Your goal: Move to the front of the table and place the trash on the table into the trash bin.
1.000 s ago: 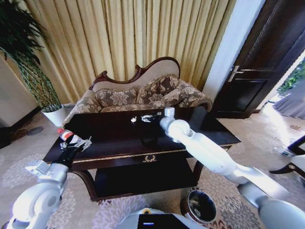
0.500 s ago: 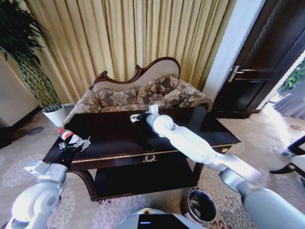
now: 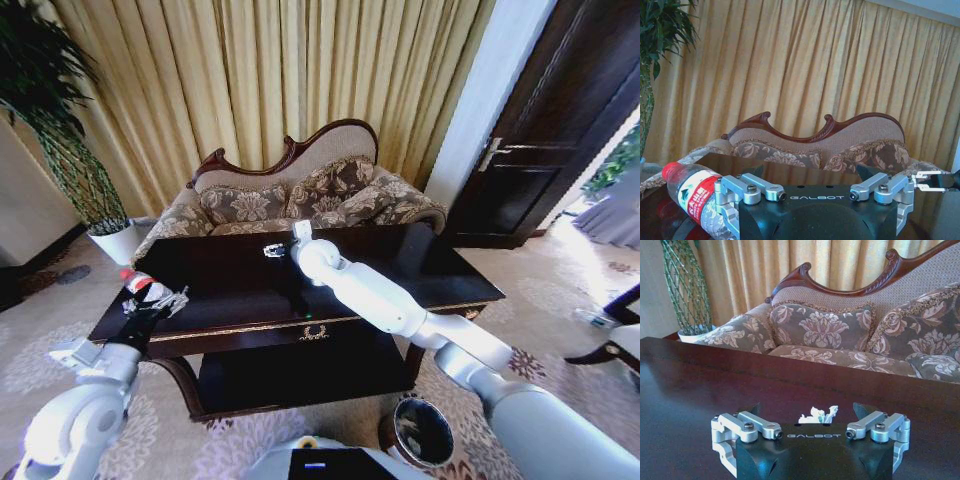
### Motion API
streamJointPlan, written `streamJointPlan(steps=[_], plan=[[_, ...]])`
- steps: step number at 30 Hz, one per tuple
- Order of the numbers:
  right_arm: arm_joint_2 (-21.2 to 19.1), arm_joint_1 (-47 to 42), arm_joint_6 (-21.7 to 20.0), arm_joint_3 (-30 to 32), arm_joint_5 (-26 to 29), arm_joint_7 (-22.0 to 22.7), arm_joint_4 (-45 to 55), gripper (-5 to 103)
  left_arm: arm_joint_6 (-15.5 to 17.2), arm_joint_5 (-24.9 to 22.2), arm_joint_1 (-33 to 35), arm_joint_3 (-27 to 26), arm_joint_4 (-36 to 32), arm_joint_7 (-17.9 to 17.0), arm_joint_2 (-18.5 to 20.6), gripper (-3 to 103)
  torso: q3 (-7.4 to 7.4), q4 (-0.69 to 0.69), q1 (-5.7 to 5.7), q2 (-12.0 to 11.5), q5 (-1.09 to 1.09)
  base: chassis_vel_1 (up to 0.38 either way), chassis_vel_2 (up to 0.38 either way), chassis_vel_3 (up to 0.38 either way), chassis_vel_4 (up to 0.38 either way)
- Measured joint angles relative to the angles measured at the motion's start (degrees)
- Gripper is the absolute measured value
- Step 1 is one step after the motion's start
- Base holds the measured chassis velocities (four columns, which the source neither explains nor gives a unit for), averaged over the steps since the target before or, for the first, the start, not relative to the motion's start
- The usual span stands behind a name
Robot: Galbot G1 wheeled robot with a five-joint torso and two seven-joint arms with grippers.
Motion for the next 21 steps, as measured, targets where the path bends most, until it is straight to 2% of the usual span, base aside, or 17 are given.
streamJointPlan(steps=[6,9,12,13,15,16,18,19,21], plan=[[0.93,0.11,-0.49,-0.38,0.09,1.20,-1.38,103,-0.06,-0.07,-0.28,0.14,0.23,0.05,-0.23,100,0.00,-0.01,0.00,0.00,0.00,0.000,0.000,0.000,0.000],[1.23,0.04,-0.52,-0.46,-0.15,1.31,-1.86,98,-0.27,-0.10,-0.29,0.08,0.42,0.10,-0.24,100,0.00,-0.01,0.00,0.00,0.00,0.000,0.000,0.000,0.000],[1.27,-0.17,-0.52,-0.78,-0.36,1.22,-2.35,83,-0.45,-0.83,-0.26,-0.59,0.64,0.23,-0.12,100,0.00,0.00,0.00,0.00,0.00,0.000,0.000,0.000,0.000],[1.27,-0.17,-0.52,-0.78,-0.36,1.22,-2.35,83,-0.45,-0.83,-0.26,-0.59,0.64,0.23,-0.12,100,0.00,0.00,0.00,0.00,0.00,0.000,0.000,0.000,0.000],[1.24,-0.24,-0.36,-1.00,-0.52,1.14,-2.62,71,-0.47,-1.06,-0.26,-0.87,0.72,0.48,-0.03,100,0.00,-0.01,0.00,0.00,0.01,0.000,0.000,0.000,0.000],[1.24,-0.24,-0.36,-1.00,-0.52,1.14,-2.62,71,-0.47,-1.06,-0.26,-0.87,0.72,0.48,-0.03,100,0.00,-0.01,0.00,0.00,0.01,0.000,0.000,0.000,0.000],[1.12,-0.36,-0.10,-1.18,-0.73,1.08,-2.75,61,-0.53,-1.14,-0.26,-0.93,0.75,0.68,-0.08,100,0.00,0.00,0.00,0.00,0.01,0.000,0.000,0.000,0.000],[1.12,-0.36,-0.10,-1.18,-0.73,1.08,-2.75,61,-0.53,-1.14,-0.26,-0.93,0.75,0.68,-0.08,100,0.00,0.00,0.00,0.00,0.01,0.000,0.000,0.000,0.000],[0.89,-0.42,0.23,-1.40,-0.94,1.12,-2.75,49,-0.61,-1.15,-0.27,-0.92,0.77,0.75,-0.22,100,0.00,0.00,0.00,0.00,0.01,0.000,0.000,0.000,0.000]])
